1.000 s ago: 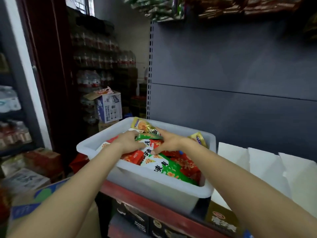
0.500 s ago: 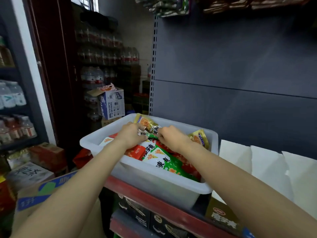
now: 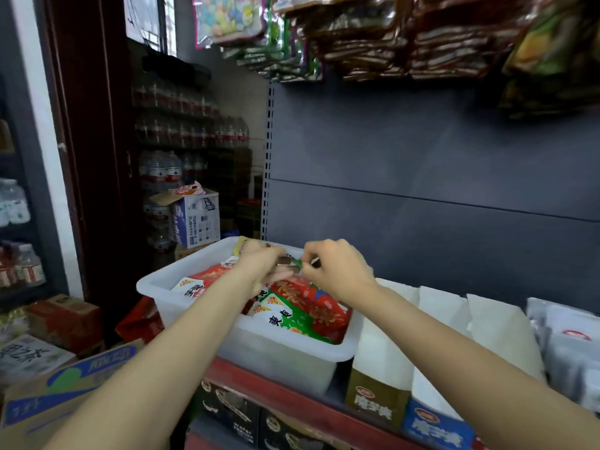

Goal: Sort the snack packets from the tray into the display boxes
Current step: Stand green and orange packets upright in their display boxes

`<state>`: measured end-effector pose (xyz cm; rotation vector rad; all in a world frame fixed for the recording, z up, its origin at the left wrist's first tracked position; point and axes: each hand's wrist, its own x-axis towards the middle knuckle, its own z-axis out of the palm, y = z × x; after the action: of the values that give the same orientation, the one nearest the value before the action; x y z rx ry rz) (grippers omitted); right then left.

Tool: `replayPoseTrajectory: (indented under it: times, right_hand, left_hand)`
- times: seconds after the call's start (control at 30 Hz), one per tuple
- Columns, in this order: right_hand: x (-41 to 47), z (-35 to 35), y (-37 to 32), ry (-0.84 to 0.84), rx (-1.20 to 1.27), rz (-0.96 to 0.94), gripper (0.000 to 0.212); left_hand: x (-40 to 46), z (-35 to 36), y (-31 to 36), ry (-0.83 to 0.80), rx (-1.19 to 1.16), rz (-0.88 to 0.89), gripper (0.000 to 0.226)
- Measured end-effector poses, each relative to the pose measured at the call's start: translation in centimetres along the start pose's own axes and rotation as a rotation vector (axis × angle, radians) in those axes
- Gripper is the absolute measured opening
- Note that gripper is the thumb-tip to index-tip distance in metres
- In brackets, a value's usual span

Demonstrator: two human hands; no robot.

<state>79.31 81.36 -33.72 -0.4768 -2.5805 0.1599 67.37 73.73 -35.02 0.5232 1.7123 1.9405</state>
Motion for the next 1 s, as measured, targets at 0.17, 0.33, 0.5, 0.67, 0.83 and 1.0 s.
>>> replayPoseTrajectory:
  times: [0.17, 0.33, 0.5, 0.67, 0.83, 1.0]
  right_hand:
    - [-2.9, -4.1, 3.1, 0.023, 0.337, 0.162, 0.021]
    - [-6.6, -8.3, 8.9, 0.080, 0.519, 0.304, 0.039]
    - [-11.5, -13.2, 13.2, 0.150, 0.687, 0.438, 0.067]
    - [-15.6, -17.3, 16.9, 0.237, 0.815, 0.495, 0.080]
    - [-17.5, -19.0, 19.3, 0.501, 0.820, 0.516, 0.081]
    - [-18.3, -18.0, 21.1, 0.607, 0.638, 0.422, 0.082]
  left_hand:
    - [-2.6, 4.9, 0.4, -0.013, -0.006, 0.099, 0.041]
    - [-6.8, 11.1, 0.7, -0.232, -0.002, 0.212, 0.042]
    - [-9.6, 17.1, 1.0, -0.401, 0.019, 0.303, 0.042]
    - [-11.4, 22.6, 0.6, -0.508, 0.024, 0.320, 0.040]
    - [-11.3, 25.3, -1.6, -0.531, 0.257, 0.355, 0.031]
    - [-12.3, 25.5, -3.1, -0.665, 0.436, 0.327, 0.028]
